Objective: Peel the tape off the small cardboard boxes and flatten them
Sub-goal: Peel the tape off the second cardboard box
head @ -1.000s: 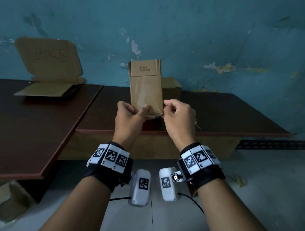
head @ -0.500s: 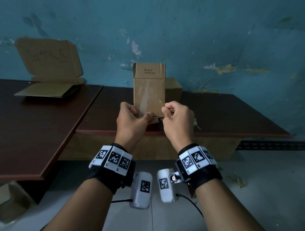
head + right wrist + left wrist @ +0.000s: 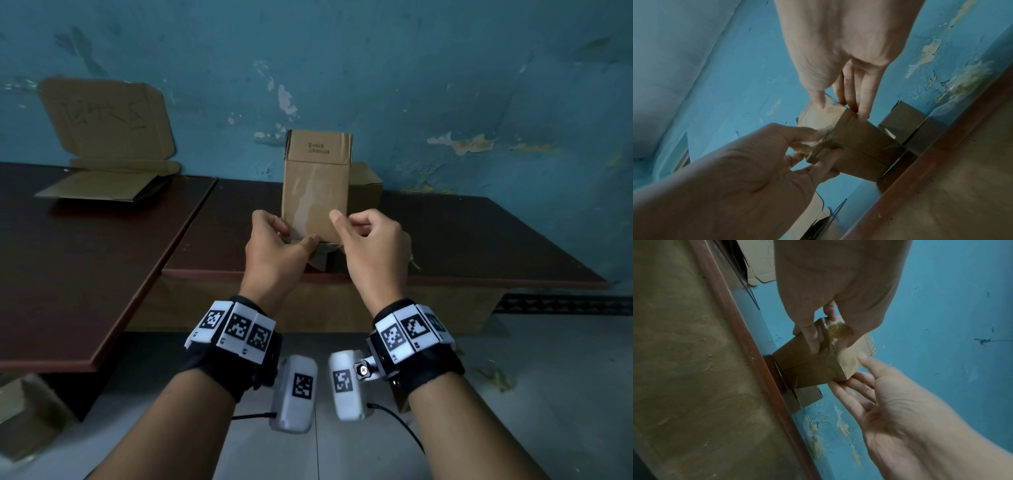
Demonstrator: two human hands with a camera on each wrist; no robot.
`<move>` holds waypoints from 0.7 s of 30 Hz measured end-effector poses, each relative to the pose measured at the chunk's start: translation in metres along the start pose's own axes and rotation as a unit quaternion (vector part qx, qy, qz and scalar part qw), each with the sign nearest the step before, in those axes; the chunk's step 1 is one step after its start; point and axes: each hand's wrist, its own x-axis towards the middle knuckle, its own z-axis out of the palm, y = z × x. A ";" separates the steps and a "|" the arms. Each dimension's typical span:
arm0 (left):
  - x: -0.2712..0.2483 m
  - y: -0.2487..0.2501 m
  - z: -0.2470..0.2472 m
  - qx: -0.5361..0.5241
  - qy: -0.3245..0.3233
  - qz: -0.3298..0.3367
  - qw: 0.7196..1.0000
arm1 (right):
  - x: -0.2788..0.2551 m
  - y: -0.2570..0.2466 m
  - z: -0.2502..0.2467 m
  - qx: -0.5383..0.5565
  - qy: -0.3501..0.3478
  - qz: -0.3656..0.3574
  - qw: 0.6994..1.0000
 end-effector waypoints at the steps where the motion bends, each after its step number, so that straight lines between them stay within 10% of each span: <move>1: -0.001 0.001 0.000 0.003 -0.003 0.004 1.000 | 0.001 0.002 0.000 -0.004 0.005 -0.004 1.000; 21: -0.001 0.012 -0.006 0.004 0.017 0.007 1.000 | 0.001 0.015 0.006 0.070 -0.029 -0.011 0.997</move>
